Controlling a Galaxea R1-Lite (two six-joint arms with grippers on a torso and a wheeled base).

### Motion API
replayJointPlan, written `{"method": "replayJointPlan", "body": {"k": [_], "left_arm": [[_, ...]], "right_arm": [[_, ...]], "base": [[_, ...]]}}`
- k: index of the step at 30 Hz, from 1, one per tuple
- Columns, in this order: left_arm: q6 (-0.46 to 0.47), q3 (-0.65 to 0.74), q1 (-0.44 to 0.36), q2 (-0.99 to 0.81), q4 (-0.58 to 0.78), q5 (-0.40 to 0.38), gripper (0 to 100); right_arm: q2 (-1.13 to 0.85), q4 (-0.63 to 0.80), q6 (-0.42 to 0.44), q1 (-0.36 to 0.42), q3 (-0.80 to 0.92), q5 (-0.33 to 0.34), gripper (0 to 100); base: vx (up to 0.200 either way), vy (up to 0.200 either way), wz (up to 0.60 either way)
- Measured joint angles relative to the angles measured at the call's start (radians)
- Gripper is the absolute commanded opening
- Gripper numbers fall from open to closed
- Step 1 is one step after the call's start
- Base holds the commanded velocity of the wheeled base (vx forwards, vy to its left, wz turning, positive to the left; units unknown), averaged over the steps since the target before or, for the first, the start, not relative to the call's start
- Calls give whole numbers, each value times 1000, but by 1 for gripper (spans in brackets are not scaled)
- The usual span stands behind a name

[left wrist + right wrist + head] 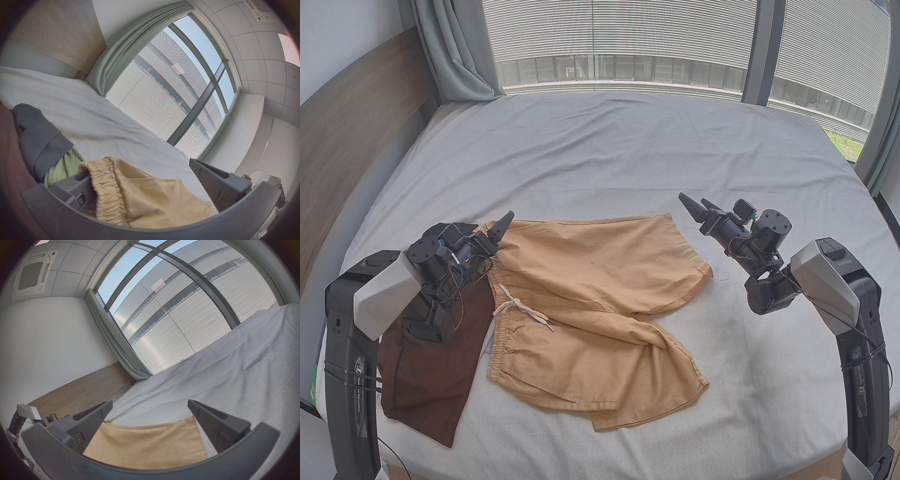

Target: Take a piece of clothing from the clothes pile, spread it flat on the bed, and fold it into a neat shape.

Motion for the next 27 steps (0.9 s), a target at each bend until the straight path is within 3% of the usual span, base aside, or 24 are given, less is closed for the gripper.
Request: {"method": "replayJointPlan", "body": {"k": [9, 19, 27], "left_arm": [[0, 83, -7, -32, 1, 5, 100], [15, 317, 0, -144, 0, -2, 100], [137, 548, 32, -274, -2, -31, 100]], "right_arm": [[-76, -54, -1, 23, 222, 0, 100], [-222, -180, -9, 81, 548, -3, 100], [-325, -202, -30, 103, 741, -8, 100]], "base": [[0, 0, 0], [0, 0, 0], [0, 0, 0]]}}
